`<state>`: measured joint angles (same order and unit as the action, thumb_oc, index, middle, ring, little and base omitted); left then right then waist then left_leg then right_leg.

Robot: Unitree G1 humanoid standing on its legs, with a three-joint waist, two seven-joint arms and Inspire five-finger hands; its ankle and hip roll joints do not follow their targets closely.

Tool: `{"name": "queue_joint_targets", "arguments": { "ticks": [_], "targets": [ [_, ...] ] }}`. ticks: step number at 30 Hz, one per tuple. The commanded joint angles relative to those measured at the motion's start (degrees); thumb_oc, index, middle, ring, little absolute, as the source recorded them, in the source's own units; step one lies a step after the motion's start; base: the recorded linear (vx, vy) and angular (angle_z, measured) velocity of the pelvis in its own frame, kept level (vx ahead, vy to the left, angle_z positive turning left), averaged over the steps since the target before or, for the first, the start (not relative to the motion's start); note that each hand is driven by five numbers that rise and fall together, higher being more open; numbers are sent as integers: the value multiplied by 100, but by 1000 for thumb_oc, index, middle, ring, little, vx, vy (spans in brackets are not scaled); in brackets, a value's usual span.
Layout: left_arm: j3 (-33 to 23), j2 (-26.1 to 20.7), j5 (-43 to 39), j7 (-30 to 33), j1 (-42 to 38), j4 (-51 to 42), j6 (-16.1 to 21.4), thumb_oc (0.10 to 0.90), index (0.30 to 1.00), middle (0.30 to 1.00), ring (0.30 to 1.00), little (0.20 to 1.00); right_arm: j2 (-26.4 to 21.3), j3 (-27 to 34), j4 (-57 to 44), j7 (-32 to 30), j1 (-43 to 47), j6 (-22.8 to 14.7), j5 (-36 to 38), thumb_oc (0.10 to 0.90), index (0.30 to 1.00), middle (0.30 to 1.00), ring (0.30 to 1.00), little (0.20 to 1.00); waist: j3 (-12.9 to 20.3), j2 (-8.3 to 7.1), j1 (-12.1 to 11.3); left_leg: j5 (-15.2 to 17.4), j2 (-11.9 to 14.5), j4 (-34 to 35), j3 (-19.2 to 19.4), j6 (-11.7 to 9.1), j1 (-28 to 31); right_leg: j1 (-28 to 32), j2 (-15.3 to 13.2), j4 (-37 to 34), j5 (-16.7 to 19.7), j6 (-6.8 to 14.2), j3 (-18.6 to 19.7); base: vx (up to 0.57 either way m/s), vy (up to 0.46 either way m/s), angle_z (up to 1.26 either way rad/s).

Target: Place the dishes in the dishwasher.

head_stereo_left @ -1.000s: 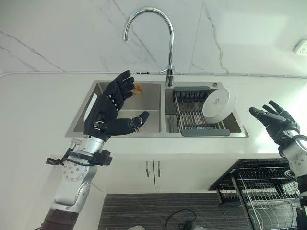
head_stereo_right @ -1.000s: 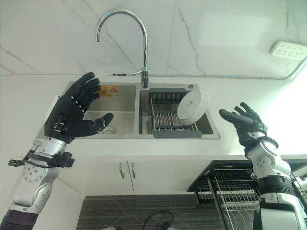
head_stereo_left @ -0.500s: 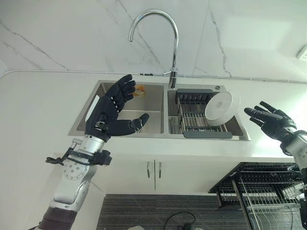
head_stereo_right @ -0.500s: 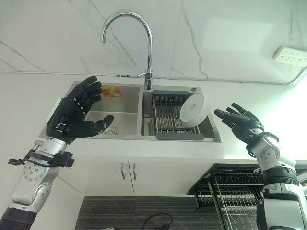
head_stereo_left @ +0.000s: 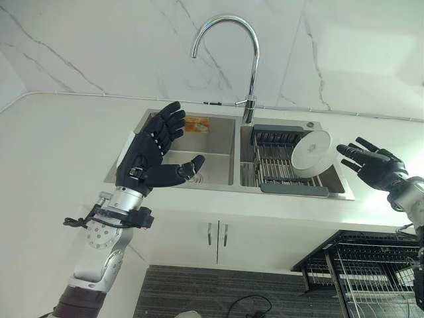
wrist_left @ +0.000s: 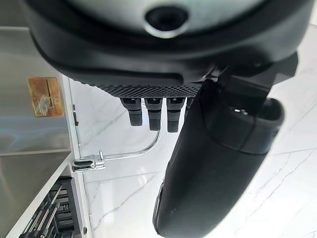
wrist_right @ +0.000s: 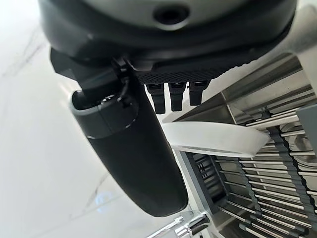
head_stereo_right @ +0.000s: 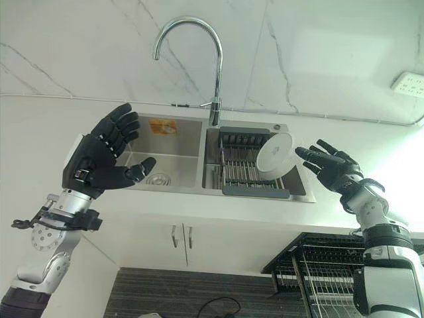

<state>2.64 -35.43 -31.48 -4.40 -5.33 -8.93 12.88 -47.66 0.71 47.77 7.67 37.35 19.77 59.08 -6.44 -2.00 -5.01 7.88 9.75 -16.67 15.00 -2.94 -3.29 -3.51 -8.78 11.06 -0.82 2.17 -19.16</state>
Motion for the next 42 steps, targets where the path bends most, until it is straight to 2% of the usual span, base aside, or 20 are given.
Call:
{"name": "queue_joint_targets", "arguments": {
  "ticks": [1, 15, 42],
  "targets": [
    [168, -401, -318, 14, -538, -339, 514, 800, 900, 900, 900, 900, -535, -17, -51, 171, 811, -454, 399, 800, 900, 900, 900, 900, 524, -71, -113, 464, 43, -52, -175, -206, 95, 179, -391, 613, -805, 486, -304, 7, -9, 4],
    [86, -438, -398, -17, -430, -303, 480, 800, 900, 900, 900, 900, -587, -52, 271, 201, 880, -405, 322, 800, 900, 900, 900, 900, 520, -46, -203, 385, 66, -52, -266, -248, 33, 233, -389, 613, -836, 456, -410, 12, -7, 6],
    [36, -533, -446, 0, -443, -290, 424, 800, 900, 900, 900, 900, -603, -40, 424, 143, 896, -298, 401, 800, 900, 900, 900, 900, 498, -34, -209, 387, 29, -52, -336, -231, 69, 302, -376, 613, -857, 447, -390, 3, -2, 1]
  ]
}}
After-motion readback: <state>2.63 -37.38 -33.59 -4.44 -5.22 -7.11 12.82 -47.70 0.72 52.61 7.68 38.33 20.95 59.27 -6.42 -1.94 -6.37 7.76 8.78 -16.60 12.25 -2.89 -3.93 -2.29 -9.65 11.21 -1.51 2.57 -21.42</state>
